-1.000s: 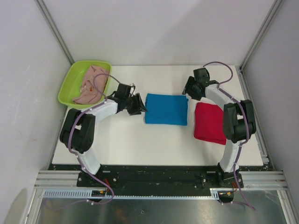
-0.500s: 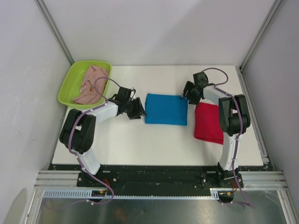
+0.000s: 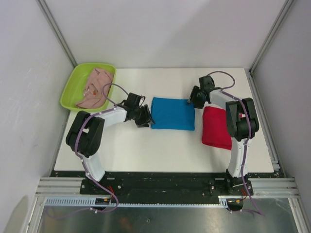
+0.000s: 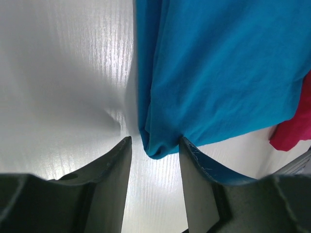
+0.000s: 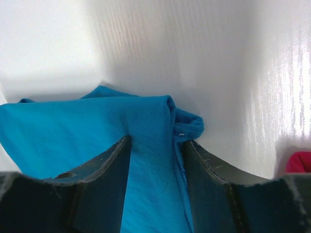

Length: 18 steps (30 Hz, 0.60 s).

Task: Fold and stack the t-shirts
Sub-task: Put the neatly folded tshirt into the corner of the board with both arms

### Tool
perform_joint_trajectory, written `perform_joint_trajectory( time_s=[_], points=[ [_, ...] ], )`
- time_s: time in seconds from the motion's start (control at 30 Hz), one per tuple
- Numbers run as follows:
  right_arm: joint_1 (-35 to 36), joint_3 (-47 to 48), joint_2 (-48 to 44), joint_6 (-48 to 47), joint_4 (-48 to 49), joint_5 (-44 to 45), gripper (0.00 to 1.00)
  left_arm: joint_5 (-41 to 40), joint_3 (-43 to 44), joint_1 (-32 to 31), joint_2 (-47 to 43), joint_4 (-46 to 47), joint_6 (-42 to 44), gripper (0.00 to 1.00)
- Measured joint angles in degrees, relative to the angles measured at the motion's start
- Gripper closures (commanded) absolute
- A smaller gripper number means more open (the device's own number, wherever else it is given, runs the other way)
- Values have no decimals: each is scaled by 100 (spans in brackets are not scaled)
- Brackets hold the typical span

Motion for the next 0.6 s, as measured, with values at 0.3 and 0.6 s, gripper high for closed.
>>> perform_joint_trajectory(
  time_s=[0.3,0.6],
  points=[
    [81,0,31,20,4,4,63,-354,2,-199,105,-2,-431,63],
    [219,0,31,22,-7,195,99,-682,2,-323,105,0,-852,97]
  ],
)
